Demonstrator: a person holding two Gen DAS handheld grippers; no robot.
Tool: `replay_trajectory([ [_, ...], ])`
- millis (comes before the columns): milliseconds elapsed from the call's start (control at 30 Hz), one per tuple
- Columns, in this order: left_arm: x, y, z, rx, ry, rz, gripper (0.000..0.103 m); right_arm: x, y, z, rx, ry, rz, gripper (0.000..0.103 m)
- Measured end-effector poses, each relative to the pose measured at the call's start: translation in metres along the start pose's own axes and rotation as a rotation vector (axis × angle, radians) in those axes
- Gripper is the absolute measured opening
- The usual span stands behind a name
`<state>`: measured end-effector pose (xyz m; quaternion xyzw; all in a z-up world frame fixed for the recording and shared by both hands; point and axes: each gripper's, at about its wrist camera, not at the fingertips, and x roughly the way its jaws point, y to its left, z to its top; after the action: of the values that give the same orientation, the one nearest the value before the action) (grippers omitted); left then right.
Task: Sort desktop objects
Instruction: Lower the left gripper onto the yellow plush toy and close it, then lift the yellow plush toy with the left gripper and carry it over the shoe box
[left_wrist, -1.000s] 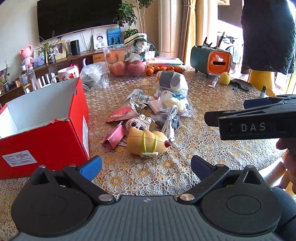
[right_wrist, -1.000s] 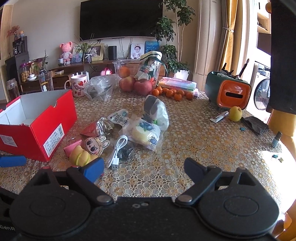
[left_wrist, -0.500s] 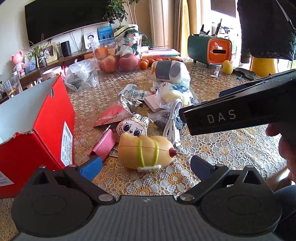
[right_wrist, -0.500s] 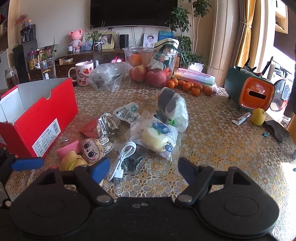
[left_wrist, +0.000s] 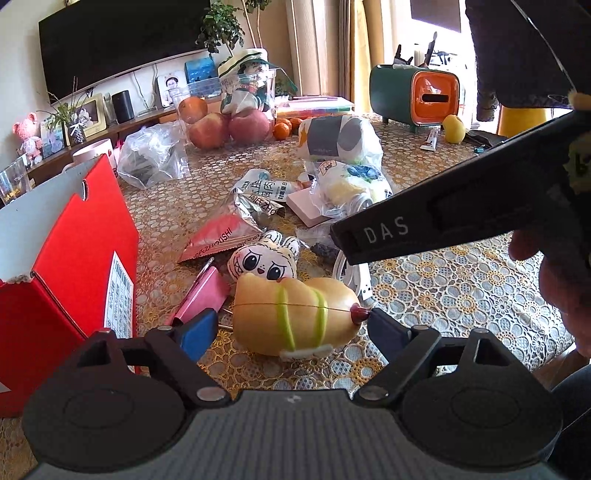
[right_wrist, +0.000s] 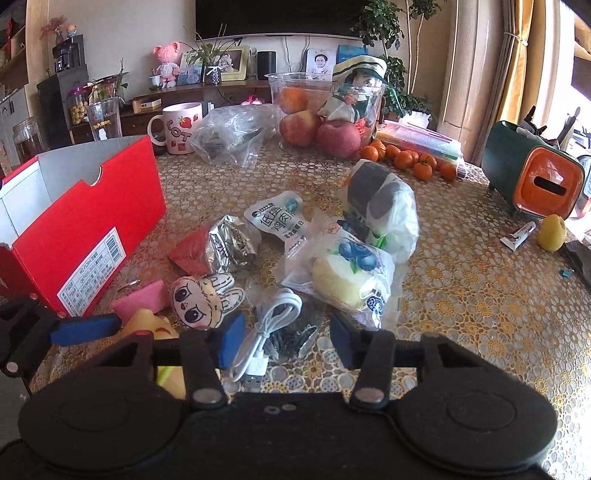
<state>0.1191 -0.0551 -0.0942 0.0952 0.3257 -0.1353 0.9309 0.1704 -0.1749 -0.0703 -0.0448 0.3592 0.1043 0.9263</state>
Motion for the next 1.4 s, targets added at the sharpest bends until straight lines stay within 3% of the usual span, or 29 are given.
replay_trajectory([
  [67, 0.0, -0.001, 0.0, 0.007, -0.004, -0.013, 0.079, 0.001, 0.002, 0.001, -0.008, -0.001, -0.002, 0.043],
  [367, -0.001, 0.002, 0.003, -0.005, -0.002, -0.023, 0.072, -0.001, 0.005, 0.002, -0.024, 0.003, -0.008, 0.023],
  [833, -0.029, 0.0, 0.007, -0.03, -0.027, -0.061, 0.068, -0.026, 0.004, 0.007, -0.009, -0.026, -0.011, 0.019],
  [1400, -0.083, 0.01, 0.036, -0.054, 0.003, -0.101, 0.067, -0.077, 0.008, 0.018, -0.08, -0.048, -0.01, 0.019],
])
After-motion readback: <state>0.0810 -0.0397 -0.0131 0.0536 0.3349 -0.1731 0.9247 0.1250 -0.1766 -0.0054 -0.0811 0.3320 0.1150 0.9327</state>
